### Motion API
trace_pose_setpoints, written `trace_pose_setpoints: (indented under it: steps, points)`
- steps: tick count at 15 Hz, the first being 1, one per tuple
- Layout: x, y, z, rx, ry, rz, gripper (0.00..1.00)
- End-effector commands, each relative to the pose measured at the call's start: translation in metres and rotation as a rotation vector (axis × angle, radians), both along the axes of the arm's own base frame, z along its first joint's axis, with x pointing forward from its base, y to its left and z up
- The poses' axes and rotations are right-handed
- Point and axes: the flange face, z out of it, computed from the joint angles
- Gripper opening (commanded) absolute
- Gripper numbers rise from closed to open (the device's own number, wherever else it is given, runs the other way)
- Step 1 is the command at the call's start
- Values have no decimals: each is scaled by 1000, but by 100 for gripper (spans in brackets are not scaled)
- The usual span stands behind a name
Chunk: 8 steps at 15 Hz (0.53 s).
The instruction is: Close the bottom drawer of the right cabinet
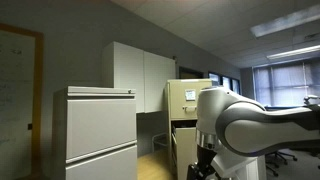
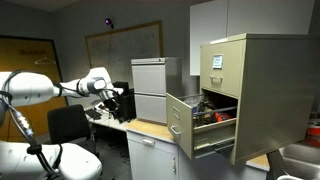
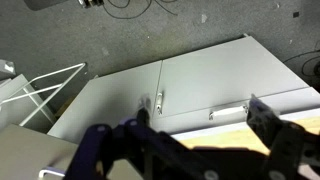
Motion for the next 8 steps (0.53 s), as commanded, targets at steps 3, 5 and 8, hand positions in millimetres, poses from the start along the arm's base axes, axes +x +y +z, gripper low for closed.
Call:
trace_pose_setpoints:
  steps: [3,5,8]
  points:
    - [0,0,1,0,1,0,100]
    - [0,0,1,0,1,0,100]
    - [2,-2,3,-10,2,-6,100]
